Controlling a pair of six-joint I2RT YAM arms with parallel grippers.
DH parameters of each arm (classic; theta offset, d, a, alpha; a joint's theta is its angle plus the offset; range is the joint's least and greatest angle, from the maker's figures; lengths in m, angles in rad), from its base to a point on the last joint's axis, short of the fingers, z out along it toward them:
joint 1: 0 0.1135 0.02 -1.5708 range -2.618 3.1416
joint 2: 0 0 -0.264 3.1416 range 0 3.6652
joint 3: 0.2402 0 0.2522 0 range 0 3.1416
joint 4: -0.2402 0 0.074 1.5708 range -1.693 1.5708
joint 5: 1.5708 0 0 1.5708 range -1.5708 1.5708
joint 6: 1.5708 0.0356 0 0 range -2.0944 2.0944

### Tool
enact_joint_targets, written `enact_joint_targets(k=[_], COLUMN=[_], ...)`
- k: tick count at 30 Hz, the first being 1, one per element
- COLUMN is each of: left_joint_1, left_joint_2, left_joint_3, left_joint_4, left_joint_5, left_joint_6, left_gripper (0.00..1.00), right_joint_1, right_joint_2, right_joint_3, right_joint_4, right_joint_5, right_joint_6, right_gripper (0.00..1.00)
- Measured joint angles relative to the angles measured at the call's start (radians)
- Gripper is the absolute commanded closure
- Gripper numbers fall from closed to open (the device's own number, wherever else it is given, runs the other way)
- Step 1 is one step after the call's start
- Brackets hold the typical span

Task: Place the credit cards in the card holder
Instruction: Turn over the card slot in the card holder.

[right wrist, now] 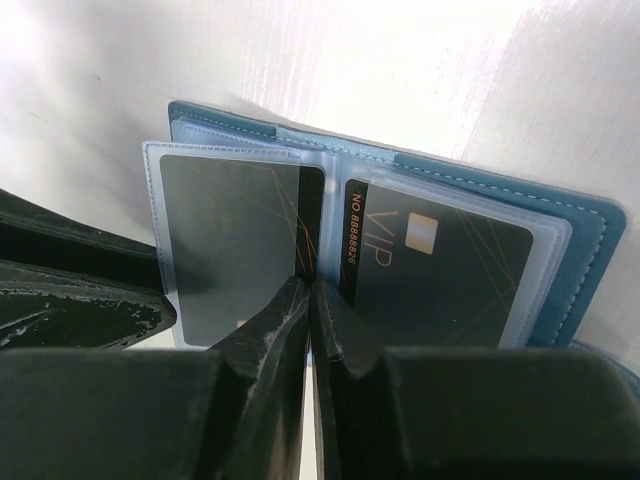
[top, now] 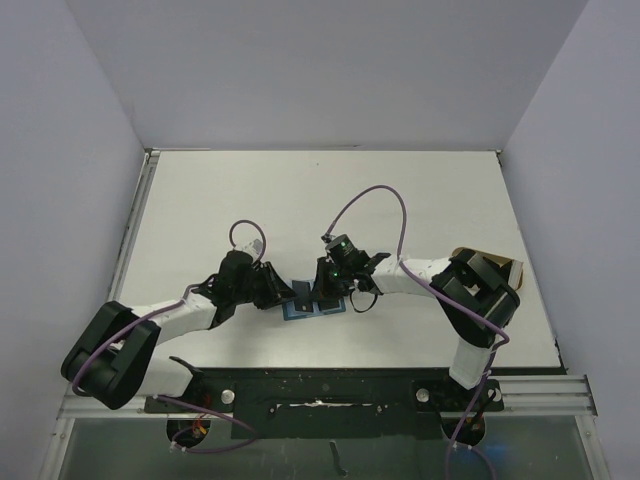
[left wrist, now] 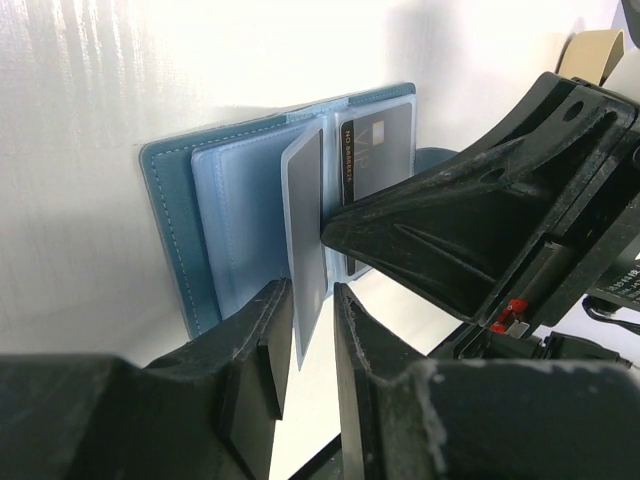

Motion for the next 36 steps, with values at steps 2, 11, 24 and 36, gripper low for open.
enact_joint_targets(k=[2,11,24,36], left_joint_1=[0.000,0.000,-0.001,-0.002], left_joint_2=[0.001,0.012,0.015,0.052], left_joint_3=[0.000,0.014,0.133,0.220], left_joint_4=[0.000,-0.014,-0.213,-0.327], left_joint_5=[0.001,0.000,-0.038,-0.045], left_joint_6=[0.000,0.007,0.087,0.134], left_gripper=[0.82,1.00,1.00,0.73], right_joint_1=[0.000,0.000,-0.021,-0.105], right_joint_2=[0.000,-0.003,-0.129,-0.219], right_joint_3=[0.000,0.000,0.002,-0.040], right_joint_4=[0.000,-0.002,-0.139,-0.200], right_joint_5=[0.000,0.002,0.076,0.144], right_joint_6=[0.000,-0.001,-0.031,-0.077], right_gripper=[0.91,0.81,0.58,0.54])
